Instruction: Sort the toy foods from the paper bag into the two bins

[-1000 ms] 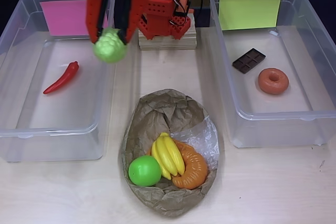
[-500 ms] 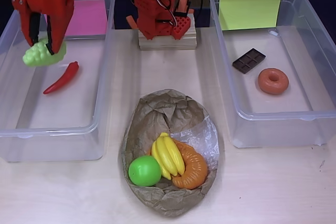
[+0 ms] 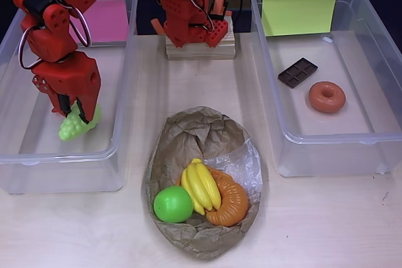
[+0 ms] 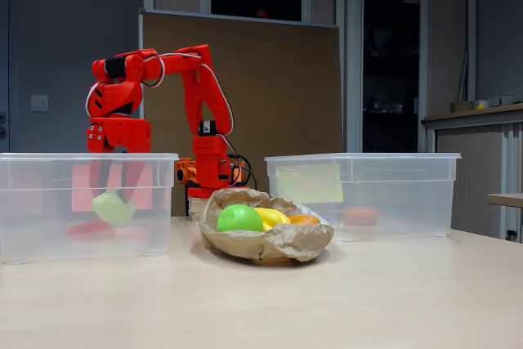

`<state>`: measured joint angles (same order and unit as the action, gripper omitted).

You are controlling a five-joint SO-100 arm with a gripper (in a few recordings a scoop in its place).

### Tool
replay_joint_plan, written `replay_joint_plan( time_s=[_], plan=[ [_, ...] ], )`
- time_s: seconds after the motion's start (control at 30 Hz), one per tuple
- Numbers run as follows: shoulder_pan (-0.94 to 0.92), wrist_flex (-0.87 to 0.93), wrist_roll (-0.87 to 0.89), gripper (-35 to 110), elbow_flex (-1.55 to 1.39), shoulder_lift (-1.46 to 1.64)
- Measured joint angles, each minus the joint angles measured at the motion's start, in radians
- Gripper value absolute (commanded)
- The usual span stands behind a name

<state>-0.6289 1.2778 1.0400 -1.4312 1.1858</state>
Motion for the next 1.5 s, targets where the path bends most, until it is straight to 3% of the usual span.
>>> replay_joint_plan(
  time_s=[0.3, 0.6, 1.27, 1.5],
  plan=[
    [0.043, -0.014, -0.029, 18, -0.008, -0.009],
    [0.043, -0.002, -0.049, 24, -0.032, -0.009],
    [0.025, 0.049, -0.181, 22, -0.1, 0.342],
    [0.1, -0.057, -0.278, 20, -0.104, 0.549]
  ],
)
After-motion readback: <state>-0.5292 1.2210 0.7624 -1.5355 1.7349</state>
